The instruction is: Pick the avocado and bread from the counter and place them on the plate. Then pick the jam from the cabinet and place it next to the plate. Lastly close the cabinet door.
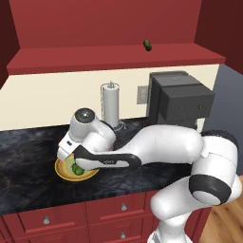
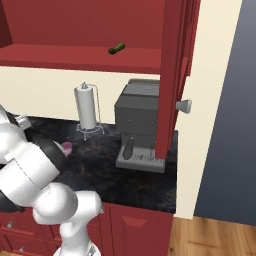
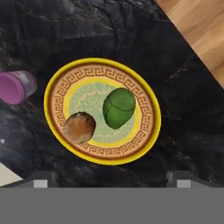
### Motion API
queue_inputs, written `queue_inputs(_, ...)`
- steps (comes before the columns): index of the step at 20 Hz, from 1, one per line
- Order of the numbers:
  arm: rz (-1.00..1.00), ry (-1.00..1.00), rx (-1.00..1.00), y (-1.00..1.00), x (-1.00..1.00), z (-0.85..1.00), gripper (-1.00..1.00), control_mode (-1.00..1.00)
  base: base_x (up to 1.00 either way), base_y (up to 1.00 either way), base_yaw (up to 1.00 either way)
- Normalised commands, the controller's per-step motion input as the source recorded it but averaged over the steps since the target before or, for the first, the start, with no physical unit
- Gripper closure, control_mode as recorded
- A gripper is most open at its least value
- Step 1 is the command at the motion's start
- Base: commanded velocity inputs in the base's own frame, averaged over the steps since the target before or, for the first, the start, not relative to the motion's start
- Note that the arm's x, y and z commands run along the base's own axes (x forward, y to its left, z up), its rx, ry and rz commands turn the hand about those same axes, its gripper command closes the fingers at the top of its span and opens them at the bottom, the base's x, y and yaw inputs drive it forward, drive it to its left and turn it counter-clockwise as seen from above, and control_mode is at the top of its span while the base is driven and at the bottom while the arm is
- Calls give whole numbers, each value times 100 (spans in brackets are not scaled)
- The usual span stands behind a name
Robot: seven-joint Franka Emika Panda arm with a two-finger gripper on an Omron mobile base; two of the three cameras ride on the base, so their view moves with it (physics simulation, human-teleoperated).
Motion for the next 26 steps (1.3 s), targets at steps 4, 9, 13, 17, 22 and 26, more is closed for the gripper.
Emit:
queue_inputs(4,-8,0,-13,-4,-5,96,-100,-100,0,0,0)
queue_inputs(9,-15,0,-15,-35,-12,88,-100,-100,0,0,0)
queue_inputs(13,-16,0,-10,-59,-9,67,-100,-100,0,0,0)
queue_inputs(17,-14,0,-1,-71,-28,49,-100,-100,0,0,0)
queue_inputs(22,-6,0,0,-82,-53,45,-100,-100,0,0,0)
queue_inputs(26,0,-2,0,-75,-64,35,-100,-100,0,0,0)
